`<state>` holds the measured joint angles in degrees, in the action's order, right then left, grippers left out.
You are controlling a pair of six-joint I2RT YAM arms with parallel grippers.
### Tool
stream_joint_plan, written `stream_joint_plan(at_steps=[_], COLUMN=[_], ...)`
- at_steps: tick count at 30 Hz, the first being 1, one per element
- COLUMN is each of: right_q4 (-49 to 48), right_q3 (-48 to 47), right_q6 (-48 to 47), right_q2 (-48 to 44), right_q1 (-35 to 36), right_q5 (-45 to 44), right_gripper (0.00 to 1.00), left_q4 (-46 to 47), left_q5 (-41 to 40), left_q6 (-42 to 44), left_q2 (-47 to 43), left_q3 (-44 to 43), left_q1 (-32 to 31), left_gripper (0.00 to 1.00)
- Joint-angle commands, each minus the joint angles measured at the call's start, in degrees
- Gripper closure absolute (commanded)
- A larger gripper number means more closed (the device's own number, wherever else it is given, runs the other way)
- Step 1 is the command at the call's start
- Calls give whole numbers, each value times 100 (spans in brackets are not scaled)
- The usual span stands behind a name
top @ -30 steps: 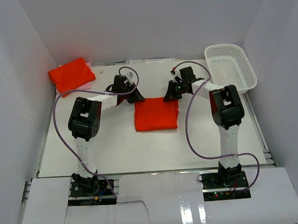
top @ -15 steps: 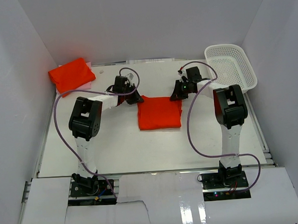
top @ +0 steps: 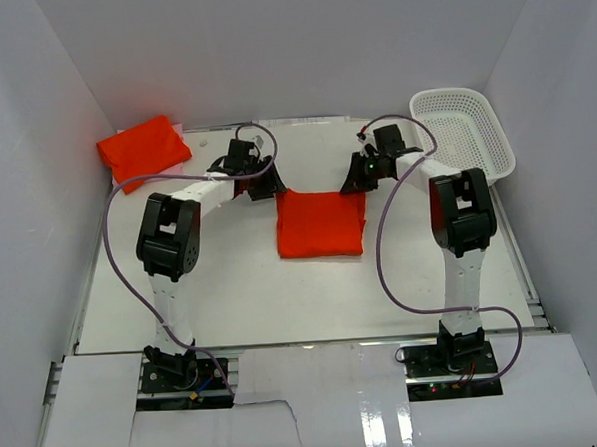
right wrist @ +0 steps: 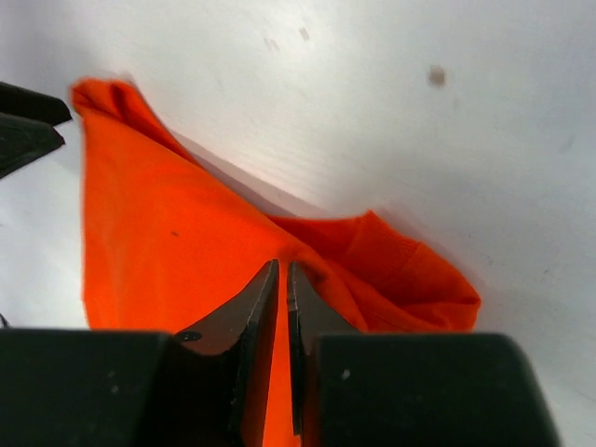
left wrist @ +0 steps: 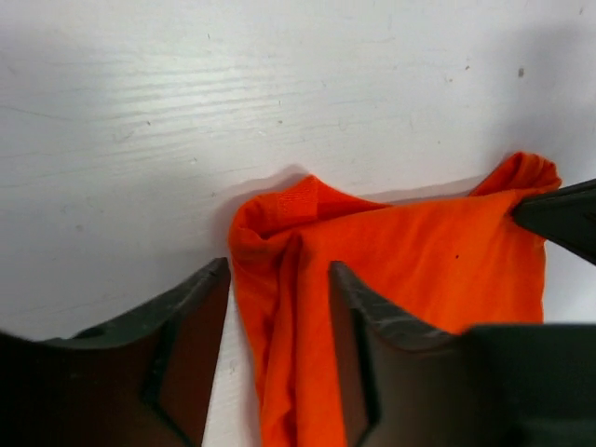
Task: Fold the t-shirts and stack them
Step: Smooth out wrinkles on the folded tshirt
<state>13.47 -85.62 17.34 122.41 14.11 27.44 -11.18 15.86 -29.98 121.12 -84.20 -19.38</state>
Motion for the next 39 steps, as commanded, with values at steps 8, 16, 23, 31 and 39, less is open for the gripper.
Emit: stream_joint_plan(at_steps=[8,16,23,31,39], right_q4=[542,849,1149,1000,868], right_q3=[-1264,-1000,-878,-271,72], right_q6=[-135,-205,-284,-293,-310], right_q2=[-446,-1192,-1711,-2133,-2248], right_q1=[-66,-13,-13,-5,13], right_q5=[261,95,112,209,235], right_gripper=[66,18,17,17,17], left_q4=[-1185,-1229,-1308,-1123,-1062], left_q5=[-329,-390,-233,365,453], left_q6=[536,748,625,414,344], left_q2=[-950,-985,-915,-722,-616], left_q3=[-440,193,370,510,554], left_q1=[57,-22,-31,-57,-119], left_gripper=[27,16,16,16,16])
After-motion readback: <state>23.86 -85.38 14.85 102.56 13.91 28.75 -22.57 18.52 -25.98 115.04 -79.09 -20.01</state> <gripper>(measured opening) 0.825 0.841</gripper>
